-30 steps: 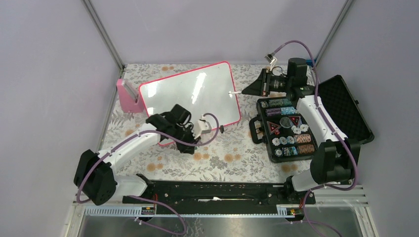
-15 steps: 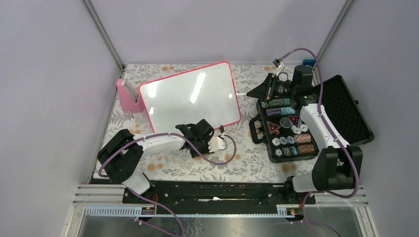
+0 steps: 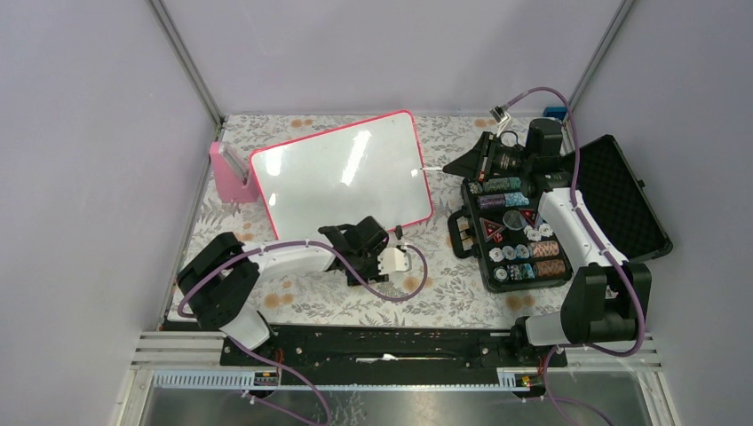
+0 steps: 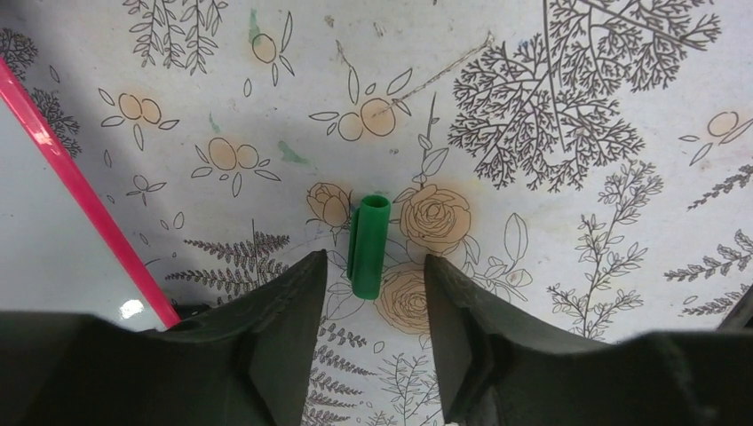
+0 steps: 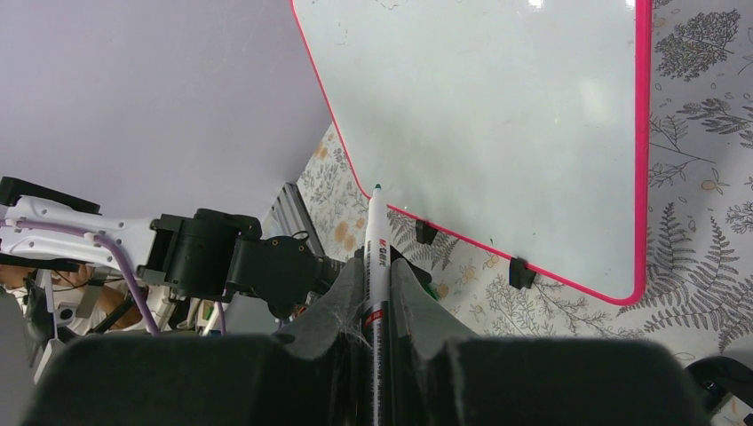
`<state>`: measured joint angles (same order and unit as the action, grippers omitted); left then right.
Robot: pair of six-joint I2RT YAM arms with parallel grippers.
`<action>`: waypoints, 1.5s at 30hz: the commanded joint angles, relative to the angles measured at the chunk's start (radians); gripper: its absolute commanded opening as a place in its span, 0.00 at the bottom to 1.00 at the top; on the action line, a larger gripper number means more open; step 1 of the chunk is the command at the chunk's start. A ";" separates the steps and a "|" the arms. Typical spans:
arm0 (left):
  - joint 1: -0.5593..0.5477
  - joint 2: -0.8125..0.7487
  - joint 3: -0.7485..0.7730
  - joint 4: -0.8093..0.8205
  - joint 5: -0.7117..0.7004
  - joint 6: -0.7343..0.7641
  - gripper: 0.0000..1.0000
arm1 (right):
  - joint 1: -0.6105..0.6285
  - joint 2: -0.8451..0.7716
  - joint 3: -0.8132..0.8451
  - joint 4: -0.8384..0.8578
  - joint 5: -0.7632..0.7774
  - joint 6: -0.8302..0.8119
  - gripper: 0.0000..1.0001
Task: Write a sentence on the whiteboard
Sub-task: Place the pen cap at the center of the board, then adjust the whiteboard stand at the center of the board.
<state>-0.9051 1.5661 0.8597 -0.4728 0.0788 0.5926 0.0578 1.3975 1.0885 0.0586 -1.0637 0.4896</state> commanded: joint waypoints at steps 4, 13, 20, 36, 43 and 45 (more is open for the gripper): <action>-0.005 -0.048 0.086 -0.154 0.039 0.036 0.62 | -0.004 -0.027 0.003 0.040 -0.019 0.003 0.00; 0.004 -0.160 0.137 -0.245 -0.047 0.270 0.67 | -0.004 -0.014 -0.008 0.089 -0.039 0.045 0.00; 0.037 -0.097 0.191 -0.284 0.030 0.502 0.66 | -0.004 -0.013 -0.009 0.092 -0.048 0.053 0.00; 0.100 0.018 0.170 -0.257 -0.020 0.825 0.56 | -0.004 -0.012 -0.012 0.091 -0.059 0.059 0.00; 0.100 0.043 0.114 -0.181 -0.073 0.885 0.37 | -0.004 -0.007 -0.009 0.090 -0.061 0.061 0.00; 0.100 0.049 0.118 -0.181 -0.067 0.887 0.31 | -0.004 -0.007 -0.007 0.090 -0.062 0.060 0.00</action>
<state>-0.8055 1.6020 0.9791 -0.6888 0.0196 1.4277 0.0578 1.3975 1.0737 0.1154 -1.0939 0.5472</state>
